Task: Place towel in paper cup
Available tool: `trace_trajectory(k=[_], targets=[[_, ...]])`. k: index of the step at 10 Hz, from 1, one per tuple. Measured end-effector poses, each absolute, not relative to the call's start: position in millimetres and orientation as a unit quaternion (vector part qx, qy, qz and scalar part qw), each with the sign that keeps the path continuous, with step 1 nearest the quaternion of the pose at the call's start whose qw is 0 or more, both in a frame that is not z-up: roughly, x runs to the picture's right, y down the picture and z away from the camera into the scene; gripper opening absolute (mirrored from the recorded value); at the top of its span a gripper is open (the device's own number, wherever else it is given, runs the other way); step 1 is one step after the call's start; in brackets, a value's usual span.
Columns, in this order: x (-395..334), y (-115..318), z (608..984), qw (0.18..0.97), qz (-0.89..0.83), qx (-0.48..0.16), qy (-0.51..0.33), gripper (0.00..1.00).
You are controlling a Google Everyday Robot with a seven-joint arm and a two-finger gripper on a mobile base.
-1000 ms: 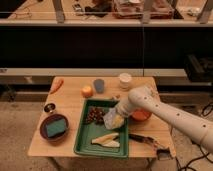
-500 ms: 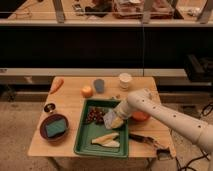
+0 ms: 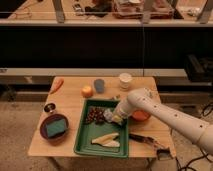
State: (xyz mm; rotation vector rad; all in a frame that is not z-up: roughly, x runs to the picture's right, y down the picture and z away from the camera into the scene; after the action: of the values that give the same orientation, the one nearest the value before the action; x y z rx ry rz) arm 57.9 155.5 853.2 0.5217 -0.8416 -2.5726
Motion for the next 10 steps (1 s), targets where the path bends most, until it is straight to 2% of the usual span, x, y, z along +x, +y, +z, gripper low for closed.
trace_trajectory(k=[4, 6, 10], targets=[[66, 103, 795, 0.215, -0.912, 0.223, -0.267, 0.0], [78, 57, 755, 0.251, -0.902, 0.261, -0.235, 0.0], [81, 47, 748, 0.261, -0.899, 0.271, -0.226, 0.0]])
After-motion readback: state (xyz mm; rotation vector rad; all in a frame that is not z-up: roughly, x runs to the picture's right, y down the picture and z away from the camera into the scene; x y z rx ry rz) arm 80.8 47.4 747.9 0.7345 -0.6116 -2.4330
